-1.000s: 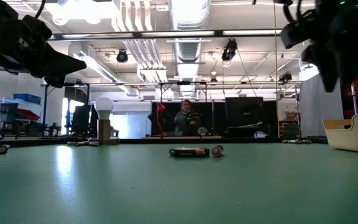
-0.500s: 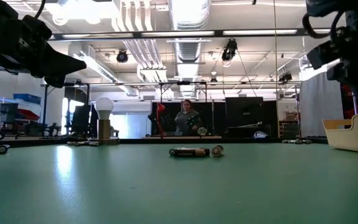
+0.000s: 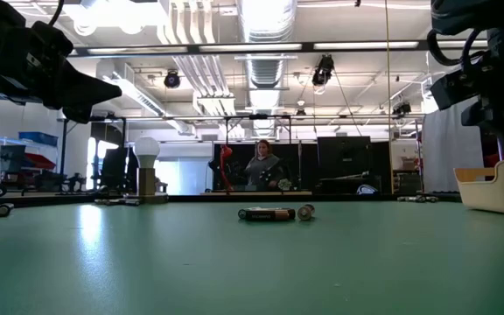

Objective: Sort batteries
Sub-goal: Move the yellow bin to the top of the table

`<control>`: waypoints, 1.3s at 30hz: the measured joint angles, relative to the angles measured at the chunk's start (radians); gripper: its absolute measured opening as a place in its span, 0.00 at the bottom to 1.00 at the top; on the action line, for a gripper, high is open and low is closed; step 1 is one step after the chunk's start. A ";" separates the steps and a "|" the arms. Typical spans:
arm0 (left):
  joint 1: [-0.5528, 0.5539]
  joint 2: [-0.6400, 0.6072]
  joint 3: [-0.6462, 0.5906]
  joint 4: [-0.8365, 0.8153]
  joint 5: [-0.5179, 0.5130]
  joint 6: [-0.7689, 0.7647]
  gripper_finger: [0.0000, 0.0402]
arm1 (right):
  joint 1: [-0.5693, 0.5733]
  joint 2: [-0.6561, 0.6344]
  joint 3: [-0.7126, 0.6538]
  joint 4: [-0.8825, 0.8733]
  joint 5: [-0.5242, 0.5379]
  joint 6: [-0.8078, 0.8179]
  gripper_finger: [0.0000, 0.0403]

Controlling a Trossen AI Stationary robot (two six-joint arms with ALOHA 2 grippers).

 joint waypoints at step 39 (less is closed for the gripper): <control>0.000 0.000 0.000 -0.001 0.000 0.000 0.00 | -0.414 0.625 0.802 -0.014 0.110 -0.489 0.03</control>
